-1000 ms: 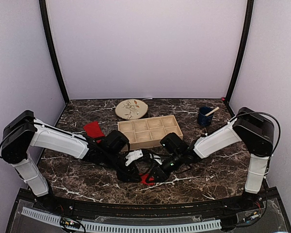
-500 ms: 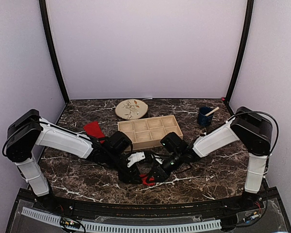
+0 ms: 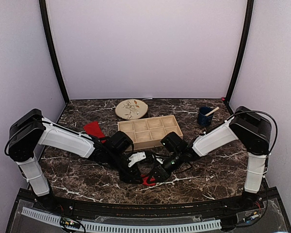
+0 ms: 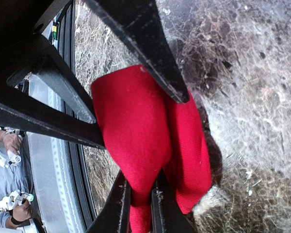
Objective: Roll the socks
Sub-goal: Pick up the sock from the center of the board.
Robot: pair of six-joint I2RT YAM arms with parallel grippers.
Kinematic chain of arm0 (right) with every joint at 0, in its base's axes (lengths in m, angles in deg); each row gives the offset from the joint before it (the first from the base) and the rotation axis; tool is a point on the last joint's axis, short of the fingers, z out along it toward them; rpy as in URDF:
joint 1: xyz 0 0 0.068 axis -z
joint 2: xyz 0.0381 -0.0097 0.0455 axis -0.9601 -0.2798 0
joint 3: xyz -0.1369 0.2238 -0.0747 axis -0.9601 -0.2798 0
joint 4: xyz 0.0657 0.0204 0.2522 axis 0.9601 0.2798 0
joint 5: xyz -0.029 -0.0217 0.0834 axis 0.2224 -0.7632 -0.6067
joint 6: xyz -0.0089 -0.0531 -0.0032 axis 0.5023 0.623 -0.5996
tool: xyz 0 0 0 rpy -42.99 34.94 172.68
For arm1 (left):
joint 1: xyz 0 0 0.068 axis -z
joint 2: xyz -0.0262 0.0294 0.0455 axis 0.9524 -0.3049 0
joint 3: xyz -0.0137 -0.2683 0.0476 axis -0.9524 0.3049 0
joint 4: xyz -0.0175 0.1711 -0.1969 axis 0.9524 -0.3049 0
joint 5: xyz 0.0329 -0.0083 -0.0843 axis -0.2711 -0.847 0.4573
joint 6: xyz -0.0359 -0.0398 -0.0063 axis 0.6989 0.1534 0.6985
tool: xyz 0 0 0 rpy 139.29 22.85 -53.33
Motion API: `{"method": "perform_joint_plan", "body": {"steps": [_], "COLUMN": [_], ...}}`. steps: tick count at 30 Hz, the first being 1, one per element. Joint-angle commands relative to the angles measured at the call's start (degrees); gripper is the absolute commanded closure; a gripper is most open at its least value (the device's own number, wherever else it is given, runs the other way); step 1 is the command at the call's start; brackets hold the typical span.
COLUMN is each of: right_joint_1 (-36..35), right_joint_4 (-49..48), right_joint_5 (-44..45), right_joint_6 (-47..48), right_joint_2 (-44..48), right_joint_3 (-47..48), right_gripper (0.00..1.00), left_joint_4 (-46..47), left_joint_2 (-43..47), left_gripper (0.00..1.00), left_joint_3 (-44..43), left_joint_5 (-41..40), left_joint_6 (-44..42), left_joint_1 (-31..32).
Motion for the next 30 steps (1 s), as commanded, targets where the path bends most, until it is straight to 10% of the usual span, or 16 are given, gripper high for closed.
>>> {"method": "perform_joint_plan", "body": {"steps": [1,7,14,30], "right_joint_1": [-0.84,-0.67,-0.58,0.70], "right_joint_4": [8.45,8.17,7.37,2.70], "right_joint_5": [4.91,4.39,4.28,5.44], "right_joint_6": [0.84,0.75,0.28,-3.16], "right_joint_2": [-3.85,-4.17,-4.29,-0.41], "right_joint_3": [-1.16,-1.12,-1.49,-6.92], "right_gripper": [1.00,1.00,1.00,0.79], "left_joint_4": [-2.97,-3.66,-3.81,-4.08], "left_joint_2": [-2.40,-3.46,-5.28,-2.19], "left_gripper": [0.54,0.56,1.00,1.00], "left_joint_3": [-0.65,-0.50,-1.37,-0.38], "left_joint_5": [1.92,1.05,0.87,-1.39], "left_joint_6": [-1.19,-1.32,-0.82,-1.23], "left_joint_1": [1.29,2.11,2.26,2.19]}}
